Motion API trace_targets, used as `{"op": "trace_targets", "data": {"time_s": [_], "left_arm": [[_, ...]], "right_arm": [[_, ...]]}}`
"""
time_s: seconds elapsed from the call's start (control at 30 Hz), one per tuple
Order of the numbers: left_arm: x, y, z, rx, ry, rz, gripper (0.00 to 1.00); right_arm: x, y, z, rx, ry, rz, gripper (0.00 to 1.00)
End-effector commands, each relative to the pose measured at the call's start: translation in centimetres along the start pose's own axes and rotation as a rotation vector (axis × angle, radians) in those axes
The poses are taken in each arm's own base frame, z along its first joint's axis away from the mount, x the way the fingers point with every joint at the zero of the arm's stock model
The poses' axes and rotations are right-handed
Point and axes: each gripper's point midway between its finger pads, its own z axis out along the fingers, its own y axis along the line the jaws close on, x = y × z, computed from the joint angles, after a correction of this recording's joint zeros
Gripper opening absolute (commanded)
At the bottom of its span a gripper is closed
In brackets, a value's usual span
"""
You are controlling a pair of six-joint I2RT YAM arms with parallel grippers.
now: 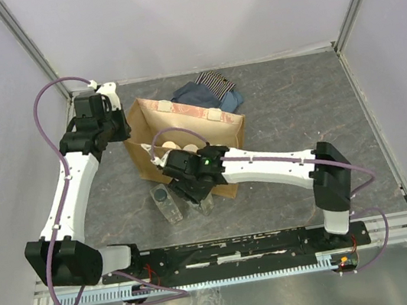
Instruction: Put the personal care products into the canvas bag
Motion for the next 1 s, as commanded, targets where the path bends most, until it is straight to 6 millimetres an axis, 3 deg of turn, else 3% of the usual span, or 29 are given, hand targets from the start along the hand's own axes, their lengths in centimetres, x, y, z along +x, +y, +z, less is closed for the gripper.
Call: {"op": "trace_targets", "data": {"time_s": [0.0,0.07,0.2,0.3,0.43,0.67,0.97], "left_arm": [[-2.2,0.0,-0.5,0.002,-0.065,0.031,0.17],[-2.2,0.0,-0.5,0.002,-0.066,0.03,0.17],[-2.3,0.0,-0.5,0.002,-0.066,0.03,0.17],[-2.3,0.0,-0.5,0.002,-0.065,0.031,0.17],[-2.2,0.1,-0.5,0.0,-0.065,0.029,0.17],[-2.2,0.1,-0.4,-0.003,-0.073,0.031,0.17],[-1.9,0.2,-0.4,-0.008,-0.069,0.035,0.17]], "right_arm": [[0.1,0.4,0.9,-0.004,0.014,-0.015,0.66],[0.2,0.3,1.0,-0.004,0.016,-0.017,0.58],[-0.3,0.1,0.1,0.007,0.003,-0.023,0.16],[-1.3,-0.6,-1.8,0.042,-0.021,-0.022,0.01],[-3.1,-1.6,-6.5,0.066,-0.1,-0.013,0.01],[-6.8,0.3,-16.6,-0.159,-0.319,-0.053,0.0],[-12.2,0.3,-23.0,-0.392,-0.552,-0.002,0.0]]}}
